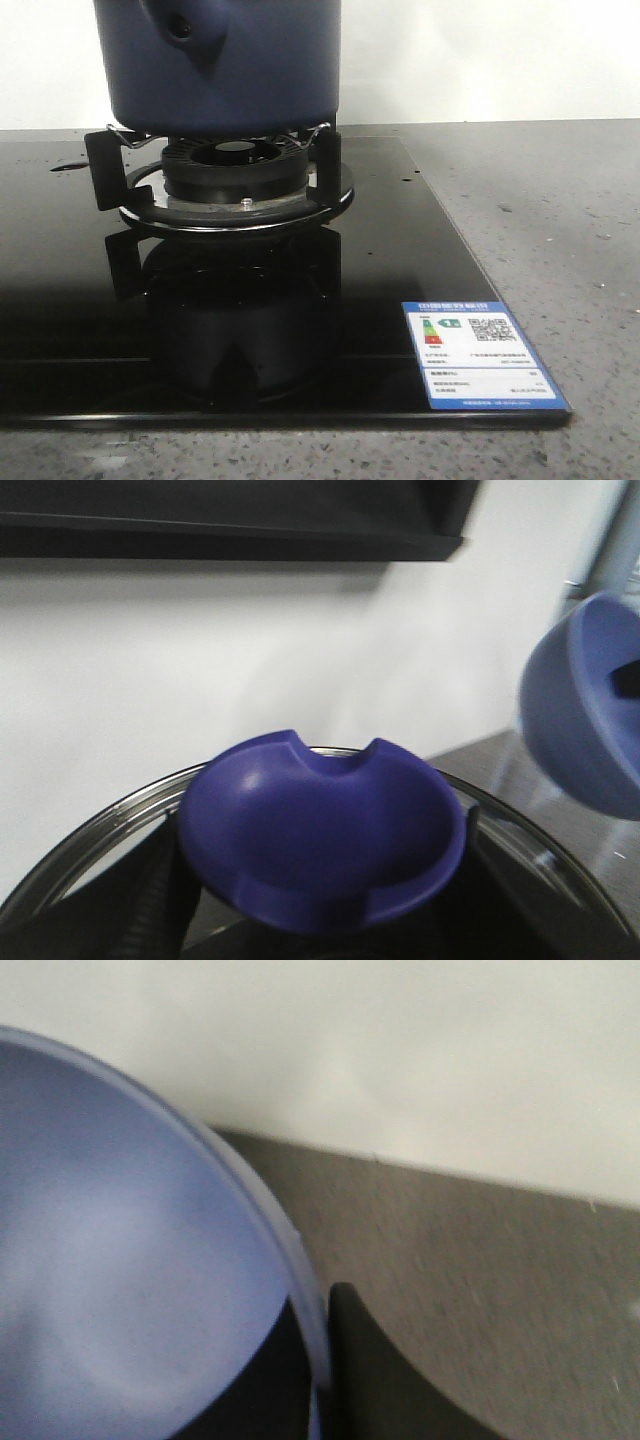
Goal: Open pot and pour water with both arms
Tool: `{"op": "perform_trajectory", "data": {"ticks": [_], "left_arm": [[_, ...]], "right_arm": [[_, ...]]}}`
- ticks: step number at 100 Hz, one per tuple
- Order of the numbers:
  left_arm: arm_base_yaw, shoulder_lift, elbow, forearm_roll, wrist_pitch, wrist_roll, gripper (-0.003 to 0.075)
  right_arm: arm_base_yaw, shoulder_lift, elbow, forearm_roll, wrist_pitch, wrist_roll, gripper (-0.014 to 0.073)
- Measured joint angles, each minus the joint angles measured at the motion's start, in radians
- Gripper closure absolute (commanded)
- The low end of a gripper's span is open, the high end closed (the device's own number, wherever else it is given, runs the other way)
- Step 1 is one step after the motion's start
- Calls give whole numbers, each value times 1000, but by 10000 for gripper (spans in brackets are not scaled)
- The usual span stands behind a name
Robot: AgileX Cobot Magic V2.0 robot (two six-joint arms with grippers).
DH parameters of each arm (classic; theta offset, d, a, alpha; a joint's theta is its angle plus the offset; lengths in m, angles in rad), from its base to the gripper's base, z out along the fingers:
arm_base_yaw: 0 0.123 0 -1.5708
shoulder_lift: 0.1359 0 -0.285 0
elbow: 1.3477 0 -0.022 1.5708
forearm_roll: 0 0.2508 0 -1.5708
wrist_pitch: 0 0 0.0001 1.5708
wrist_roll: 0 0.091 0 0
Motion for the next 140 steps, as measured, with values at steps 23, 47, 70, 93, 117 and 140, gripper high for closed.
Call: {"op": "perform_trajectory", "data": {"ticks": [23,47,70,93,117,140], "left_arm": [[-151,36,0,-1,0,48,300],[-229,109,0,-2,0,105,300],[-240,154,0,-2,-3,139,300],[-240,165,0,-4,-8,159,300],[-240,165,0,-6,-8,163,300],[-240,165,0,-8,-8,163,300]], "right_arm": [[-155,0,170,34,207,3,637],[-232,0,374,137,155,-31,637],[-245,0,429,156,114,-55,637],[-245,19,442,157,63,-61,637],[-245,37,465,157,13,-63,635],[-245,42,465,134,3,-63,635]]}}
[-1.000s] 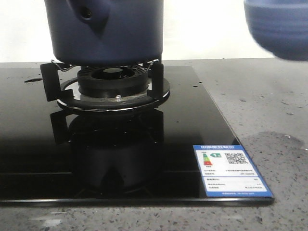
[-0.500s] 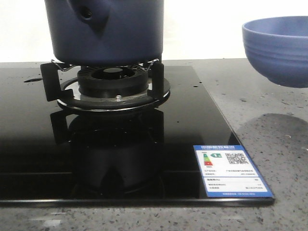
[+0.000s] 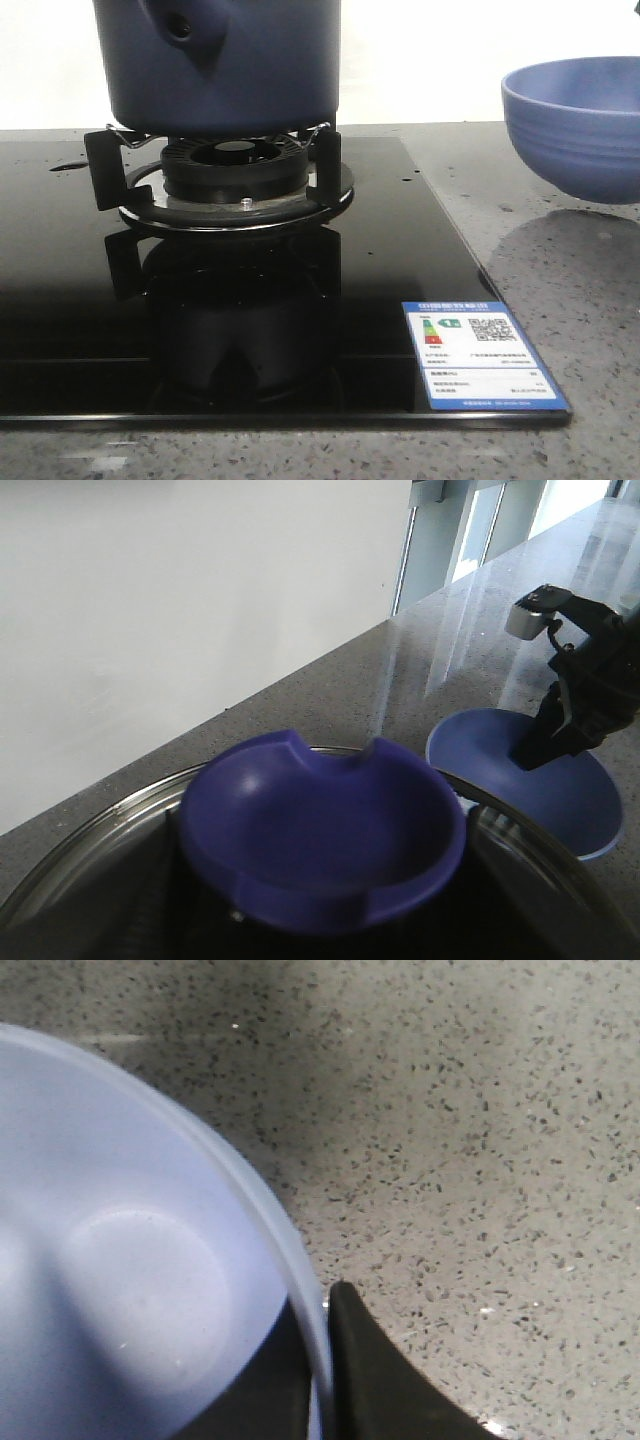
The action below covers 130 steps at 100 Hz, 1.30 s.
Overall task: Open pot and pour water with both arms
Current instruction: 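Carry the blue bowl back and lower it onto the counter with the right gripper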
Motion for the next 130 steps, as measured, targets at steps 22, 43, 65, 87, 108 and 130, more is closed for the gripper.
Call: {"op": "perform_trajectory", "data": {"ticks": [22,43,65,87,108,130], "left_arm": [[0,0,0,0,0,0,300],[0,0,0,0,0,0,300],[0,0,0,0,-1,0,300],[0,0,0,0,-1,0,300],[0,2,0,-2,-1,0,300],[0,25,0,-12,-2,45,300]], "right_arm": [[0,5,0,-3,0,0,635],[0,29,0,-3,6,-1,635],[0,40,0,-3,12,-1,406],[0,40,-46,-3,81,-2,60],[0,-18,-174,18,140,-2,62],[0,-163,-225,35,160,-2,62]]}}
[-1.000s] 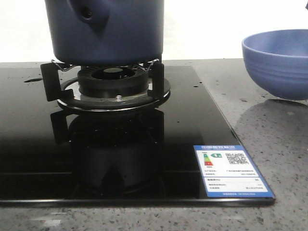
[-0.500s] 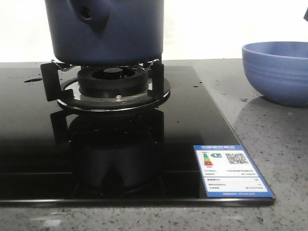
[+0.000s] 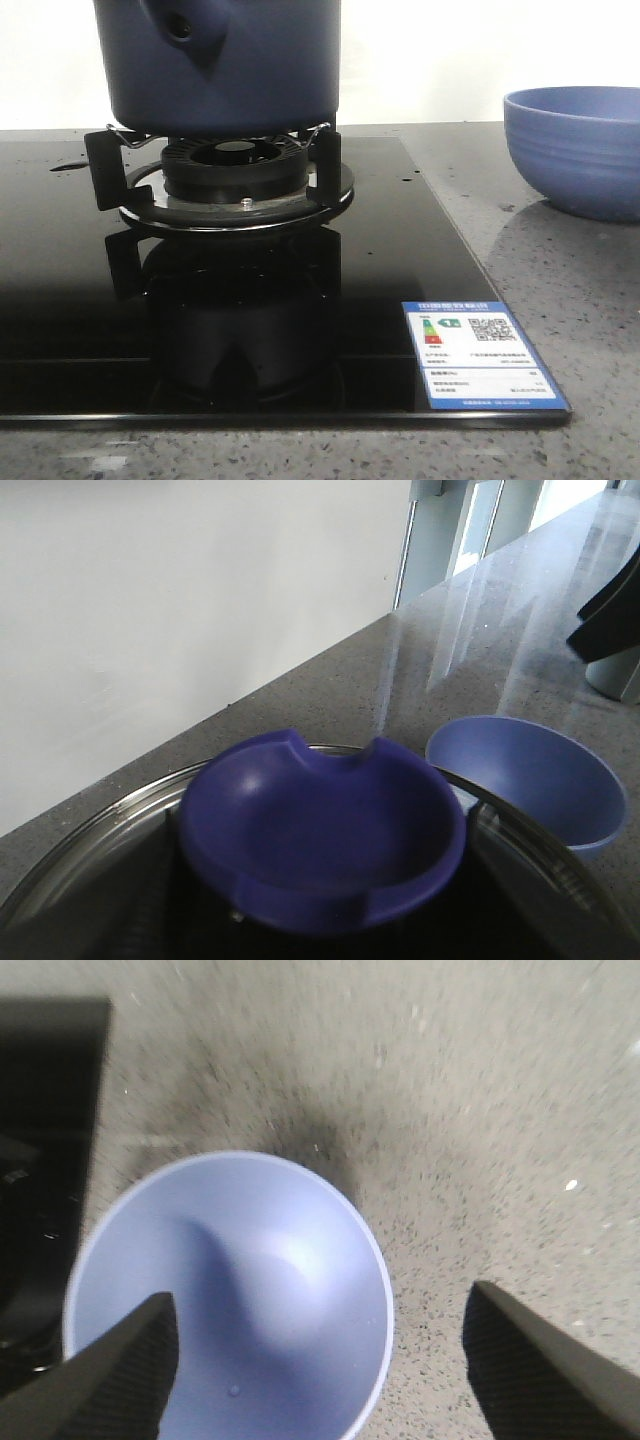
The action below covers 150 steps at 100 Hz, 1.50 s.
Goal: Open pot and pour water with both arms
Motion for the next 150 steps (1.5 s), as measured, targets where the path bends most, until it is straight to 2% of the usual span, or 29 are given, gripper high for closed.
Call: {"op": "perform_trajectory", "data": {"ticks": [25,62,150], "left_arm": [[-2,46,0,-38,-7,72,300],[-2,96,0,-90,-11,133,300],[-2,97,-2,16,28,128,285]], "right_arm": [[0,-119,-2,2,16,-5,62],[0,-134,-2,4,22,-5,62],[0,-134,-2,4,22,-8,62]]}}
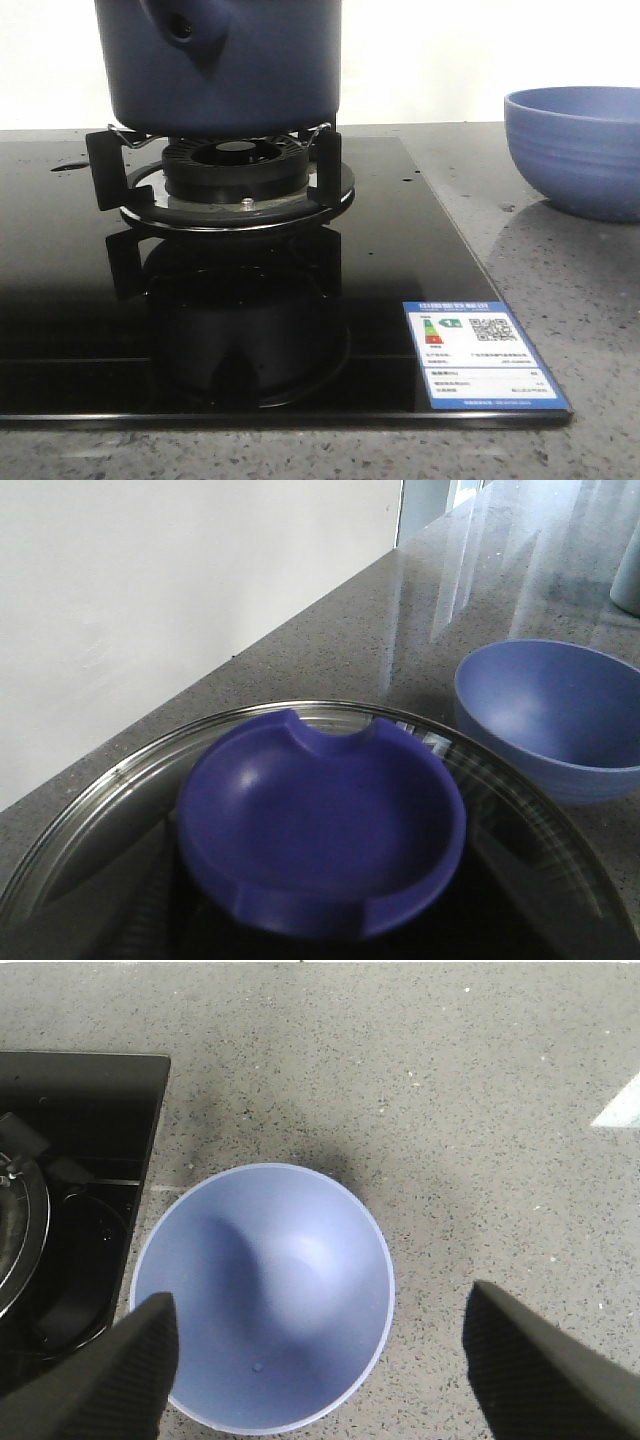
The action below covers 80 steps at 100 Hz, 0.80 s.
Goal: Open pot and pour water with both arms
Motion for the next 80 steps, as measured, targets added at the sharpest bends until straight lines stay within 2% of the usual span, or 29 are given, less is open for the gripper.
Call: {"op": "perform_trajectory", "data": {"ticks": [18,28,46,70,76,80], "left_arm": [[0,0,0,11,2,-14,178],[0,0,0,18,6,-14,152],[29,-38,0,22,33,-14,152],[143,-196,0,2,80,-44,156],[179,-244,0,2,81,-66,179],[204,-274,0,2,79,-86,223]], "right_arm": [[0,0,0,0,0,0,62],[0,0,0,0,0,0,62],[0,0,0,0,0,0,62],[0,0,0,12,0,0,63],[0,0,0,34,-2,-5,93],[0,0,0,62,-7,-14,128]]}}
